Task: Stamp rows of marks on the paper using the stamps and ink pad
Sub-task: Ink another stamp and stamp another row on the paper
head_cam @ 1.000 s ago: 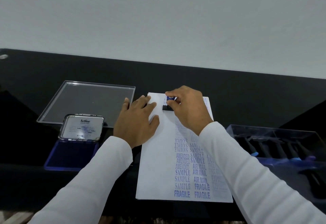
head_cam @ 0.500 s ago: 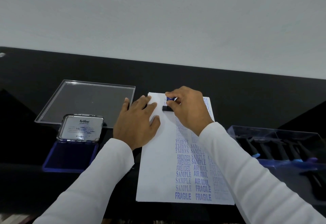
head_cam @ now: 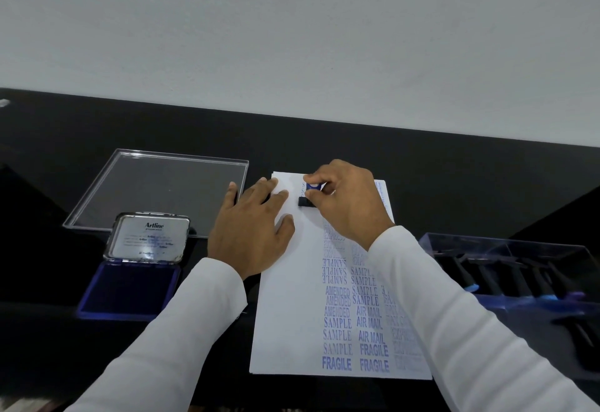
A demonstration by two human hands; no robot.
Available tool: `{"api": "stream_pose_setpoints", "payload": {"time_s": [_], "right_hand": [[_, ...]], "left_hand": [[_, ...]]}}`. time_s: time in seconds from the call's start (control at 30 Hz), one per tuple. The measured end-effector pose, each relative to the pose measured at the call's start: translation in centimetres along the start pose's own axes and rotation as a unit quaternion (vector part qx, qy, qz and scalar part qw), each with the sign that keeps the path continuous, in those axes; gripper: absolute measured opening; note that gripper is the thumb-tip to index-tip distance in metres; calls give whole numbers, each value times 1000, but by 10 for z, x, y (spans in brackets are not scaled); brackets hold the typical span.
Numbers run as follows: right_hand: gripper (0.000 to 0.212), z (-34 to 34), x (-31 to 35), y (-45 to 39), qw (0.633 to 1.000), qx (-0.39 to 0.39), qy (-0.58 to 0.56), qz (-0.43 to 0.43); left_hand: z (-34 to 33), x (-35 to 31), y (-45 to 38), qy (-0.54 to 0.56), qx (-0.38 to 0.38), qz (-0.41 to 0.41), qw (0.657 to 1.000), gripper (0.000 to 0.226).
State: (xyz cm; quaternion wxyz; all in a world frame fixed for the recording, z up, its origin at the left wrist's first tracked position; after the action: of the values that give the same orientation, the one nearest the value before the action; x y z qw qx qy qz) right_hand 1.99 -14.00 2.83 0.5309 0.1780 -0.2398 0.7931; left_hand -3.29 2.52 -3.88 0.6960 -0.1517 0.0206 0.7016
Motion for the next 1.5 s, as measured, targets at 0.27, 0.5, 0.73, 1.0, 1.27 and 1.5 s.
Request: {"api": "stream_pose_setpoints", "payload": {"time_s": [0.27,0.5,0.73,1.0,1.27,1.5], "right_hand": [[30,1,0,-2,1000,11,10,-3],[23,-2,-4,-1,1000,-7,-5,10],[22,-3,-5,-1,1000,-6,-19,10],[30,-3,-6,-3,1000,0,0,8],[24,-2,-6,-2,1000,1,-7,9],[24,-3,-4,-1,1000,-1,-11,2]], "left_hand": [[1,-1,1,7,-2,-1,1000,60],[0,0,0,8,0,-1,1000,61],[0,-1,0,6,1,0,1000,61],[1,-1,0,1,-3,-1,1000,58],[1,-1,0,-2,5,2,1000,63],[2,-2,0,1,10,4,1000,64]]}}
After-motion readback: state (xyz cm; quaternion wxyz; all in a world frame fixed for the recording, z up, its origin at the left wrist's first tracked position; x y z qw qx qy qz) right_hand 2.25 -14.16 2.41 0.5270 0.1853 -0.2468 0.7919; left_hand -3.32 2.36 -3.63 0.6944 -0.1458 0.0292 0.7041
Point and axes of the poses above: each hand's wrist, its own y-axis away from the middle knuckle, its own z-axis out of the back of the hand, x = y × z, the point moved 1 cm from there along -y, towards the middle knuckle, and after that the axes turned 3 degrees about z, right-handed, at the moved point
